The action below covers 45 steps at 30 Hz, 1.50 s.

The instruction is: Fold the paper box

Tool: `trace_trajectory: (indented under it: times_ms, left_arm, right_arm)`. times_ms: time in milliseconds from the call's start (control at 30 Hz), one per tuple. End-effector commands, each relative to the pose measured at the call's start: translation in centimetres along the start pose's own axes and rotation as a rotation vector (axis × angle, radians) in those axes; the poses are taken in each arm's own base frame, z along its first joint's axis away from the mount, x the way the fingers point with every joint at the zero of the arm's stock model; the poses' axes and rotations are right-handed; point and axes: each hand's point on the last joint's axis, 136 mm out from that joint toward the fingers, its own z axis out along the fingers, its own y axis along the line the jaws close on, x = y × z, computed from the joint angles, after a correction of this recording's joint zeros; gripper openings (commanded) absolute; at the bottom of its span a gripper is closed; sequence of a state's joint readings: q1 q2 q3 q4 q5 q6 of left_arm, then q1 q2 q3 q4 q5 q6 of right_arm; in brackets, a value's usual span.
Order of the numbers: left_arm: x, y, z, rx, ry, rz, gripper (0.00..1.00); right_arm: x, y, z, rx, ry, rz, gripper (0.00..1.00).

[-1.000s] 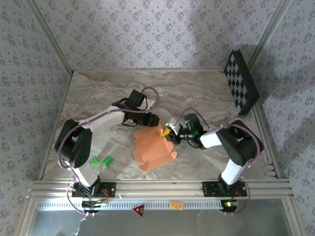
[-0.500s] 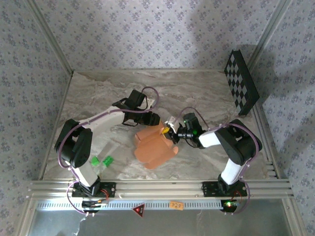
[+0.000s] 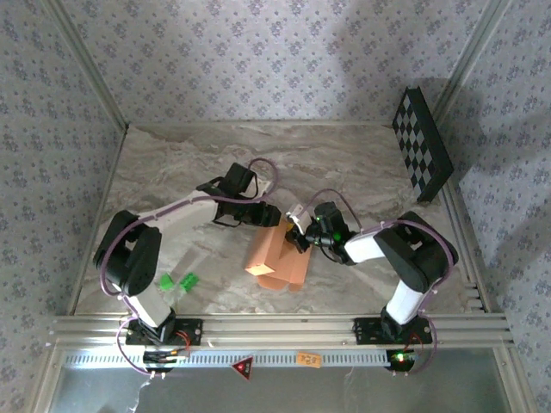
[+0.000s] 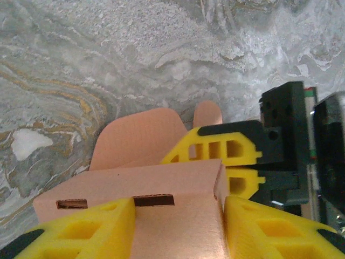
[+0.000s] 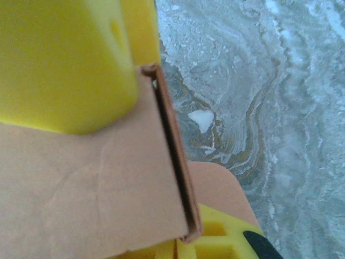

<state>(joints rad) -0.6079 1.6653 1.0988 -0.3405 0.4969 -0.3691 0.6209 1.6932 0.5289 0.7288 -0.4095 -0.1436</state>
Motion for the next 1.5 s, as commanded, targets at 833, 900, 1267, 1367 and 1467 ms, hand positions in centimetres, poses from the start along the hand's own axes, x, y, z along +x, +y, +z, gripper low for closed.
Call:
trace_trajectory:
  times_ms: [833,900,1267,1367,1467]
  left_arm:
    - [0.1,2.7,-4.8,-0.120,-0.045,-0.046,0.74]
    - [-0.3,2.4,-4.6,-0.146,-0.035,-0.025,0.74]
    - [-1.8,3.6,-3.6,-0.285,-0.068,-0.033,0.80]
    - [-2.3,4.0,-3.6,-0.309,-0.088,-0.038,0.80]
    - [-2.0,4.5,-3.2,-0.330,-0.062,-0.038,0.79]
  right_arm:
    - [-2.1,2.3,1.8,-0.074,0.026,-0.056,0.09]
    - [-2.1,2.3,1.8,-0.074,0.023,-0.051,0.09]
    - [-1.7,2.5,1.1,-0.063,0.015,-0.054,0.09]
    - [-1.5,2.5,0.9,-0.061,0.017,-0.051,0.09]
    - [-1.3,2.5,0.8,-0.058,0.018,-0.046,0.08]
